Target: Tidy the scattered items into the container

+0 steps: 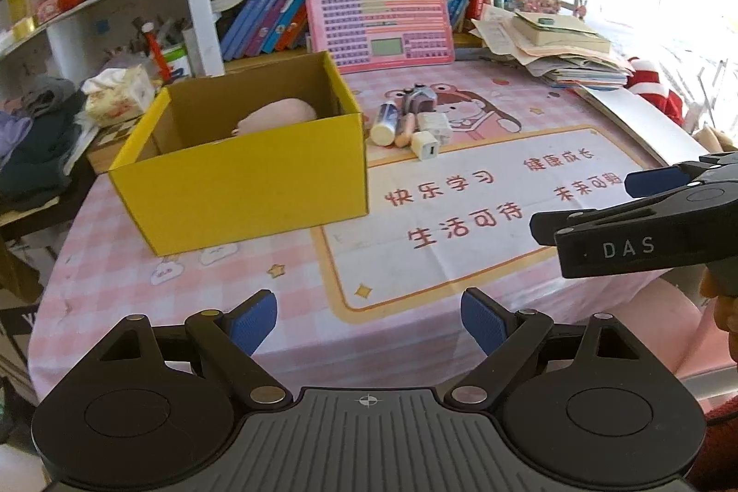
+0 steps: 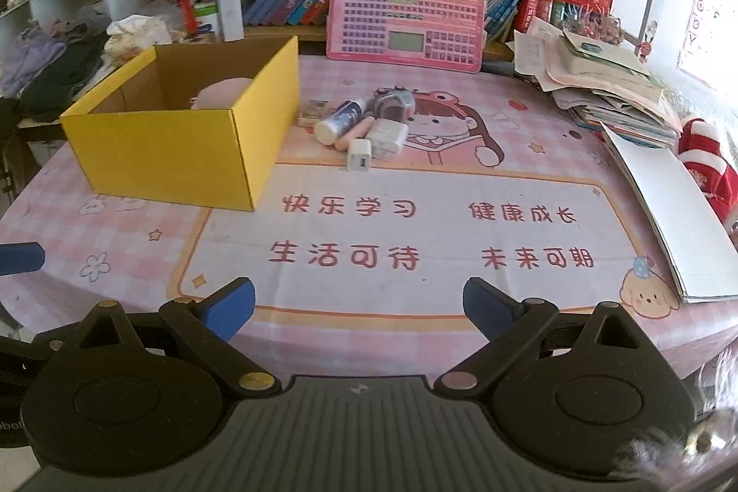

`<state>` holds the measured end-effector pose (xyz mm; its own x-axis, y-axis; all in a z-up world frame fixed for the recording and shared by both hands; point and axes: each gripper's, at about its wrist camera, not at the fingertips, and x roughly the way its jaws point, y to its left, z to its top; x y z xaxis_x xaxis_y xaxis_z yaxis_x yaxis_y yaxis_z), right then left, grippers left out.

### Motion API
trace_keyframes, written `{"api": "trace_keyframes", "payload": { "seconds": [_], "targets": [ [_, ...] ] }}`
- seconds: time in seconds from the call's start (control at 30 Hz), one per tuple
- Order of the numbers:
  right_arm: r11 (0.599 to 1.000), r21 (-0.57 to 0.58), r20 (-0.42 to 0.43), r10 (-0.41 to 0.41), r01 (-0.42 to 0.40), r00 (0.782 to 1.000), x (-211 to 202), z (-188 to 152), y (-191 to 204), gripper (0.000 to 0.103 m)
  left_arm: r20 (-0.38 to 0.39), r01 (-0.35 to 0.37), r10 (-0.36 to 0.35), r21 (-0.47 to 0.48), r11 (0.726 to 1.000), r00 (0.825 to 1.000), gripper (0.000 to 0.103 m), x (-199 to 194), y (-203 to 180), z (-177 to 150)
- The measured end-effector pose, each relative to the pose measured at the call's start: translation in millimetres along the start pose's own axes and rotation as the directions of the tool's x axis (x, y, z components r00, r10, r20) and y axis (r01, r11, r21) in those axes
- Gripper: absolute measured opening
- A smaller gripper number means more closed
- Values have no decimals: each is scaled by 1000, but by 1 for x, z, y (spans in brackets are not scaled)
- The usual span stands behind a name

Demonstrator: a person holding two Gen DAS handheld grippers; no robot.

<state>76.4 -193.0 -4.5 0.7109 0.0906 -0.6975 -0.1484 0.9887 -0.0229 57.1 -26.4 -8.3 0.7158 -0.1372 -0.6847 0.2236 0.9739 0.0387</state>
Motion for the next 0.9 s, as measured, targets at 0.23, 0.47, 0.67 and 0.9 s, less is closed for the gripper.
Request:
{"api": "trace_keyframes", "payload": {
  "seconds": [0.23, 0.47, 0.67, 0.9],
  "targets": [
    [1000, -6, 0, -24, 24, 1000, 1, 2, -11, 98, 30, 51, -51, 10, 999, 998, 89, 7, -12, 7],
    [1000, 2, 3, -25, 25, 1000, 7, 9, -27, 95, 47, 72, -74, 33, 997, 996, 89, 17, -27, 17],
    [1000, 13, -7, -19, 19, 1000, 22, 18, -41, 95, 38, 78, -79, 37, 996, 996, 88, 34, -38, 28],
    [998, 56, -21, 14, -13, 1000, 47, 38, -61, 85, 57, 69, -75, 97, 993, 996, 85, 57, -55, 49]
  ]
}}
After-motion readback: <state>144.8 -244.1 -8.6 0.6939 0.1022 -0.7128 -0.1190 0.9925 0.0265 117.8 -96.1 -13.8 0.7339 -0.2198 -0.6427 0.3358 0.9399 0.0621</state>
